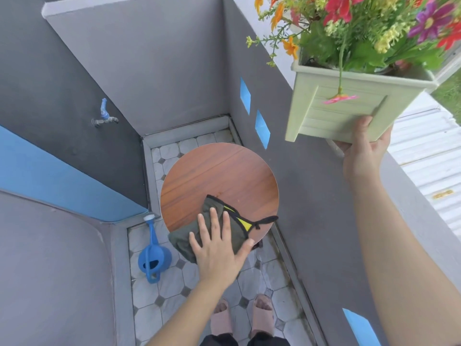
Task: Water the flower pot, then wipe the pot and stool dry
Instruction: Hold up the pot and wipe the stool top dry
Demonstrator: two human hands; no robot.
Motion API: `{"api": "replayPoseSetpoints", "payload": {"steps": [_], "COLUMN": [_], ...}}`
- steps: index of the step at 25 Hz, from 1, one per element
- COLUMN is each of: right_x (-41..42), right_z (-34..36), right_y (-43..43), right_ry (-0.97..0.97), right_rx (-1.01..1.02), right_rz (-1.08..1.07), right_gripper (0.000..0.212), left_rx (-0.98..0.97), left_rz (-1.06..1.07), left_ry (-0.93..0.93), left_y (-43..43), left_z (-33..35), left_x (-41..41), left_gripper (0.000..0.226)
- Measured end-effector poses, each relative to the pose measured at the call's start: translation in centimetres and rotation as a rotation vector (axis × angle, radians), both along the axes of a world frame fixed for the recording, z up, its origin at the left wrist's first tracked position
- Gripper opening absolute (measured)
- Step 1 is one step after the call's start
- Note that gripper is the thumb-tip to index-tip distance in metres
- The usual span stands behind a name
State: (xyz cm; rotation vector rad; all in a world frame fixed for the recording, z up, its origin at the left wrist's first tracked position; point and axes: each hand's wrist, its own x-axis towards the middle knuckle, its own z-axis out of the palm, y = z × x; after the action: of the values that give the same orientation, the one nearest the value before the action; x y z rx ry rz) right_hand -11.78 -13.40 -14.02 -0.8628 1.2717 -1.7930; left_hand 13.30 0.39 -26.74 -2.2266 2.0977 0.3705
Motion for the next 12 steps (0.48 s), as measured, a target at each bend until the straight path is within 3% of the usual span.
{"api": "replayPoseSetpoints", "payload": {"steps": [3,8,12], "right_x": [0.0,-0.2,-0.2], "right_z": [0.0,0.1,0.0], "right_y": [-0.1,-0.1,-0.1], "right_ry": [0.000,-0.007,-0.001], "right_rx": [-0.003,-0.005,-0.011], "right_rz": [0.003,0.000,-0.003], "right_gripper": [0.062,0.060,0.057], "left_rx": [0.016,-0.106,-0.224], "left_rz": [-0.144,-0.355,-0.451], "left_ry": [-0.051,-0.020,0.143], "left_y": [0.7,0.9,1.6], "left_z": [-0.4,-1.1,-0.5], "left_x": [-1.3,-1.4,-3.2], "left_gripper": [0.103,0.092,0.081]}}
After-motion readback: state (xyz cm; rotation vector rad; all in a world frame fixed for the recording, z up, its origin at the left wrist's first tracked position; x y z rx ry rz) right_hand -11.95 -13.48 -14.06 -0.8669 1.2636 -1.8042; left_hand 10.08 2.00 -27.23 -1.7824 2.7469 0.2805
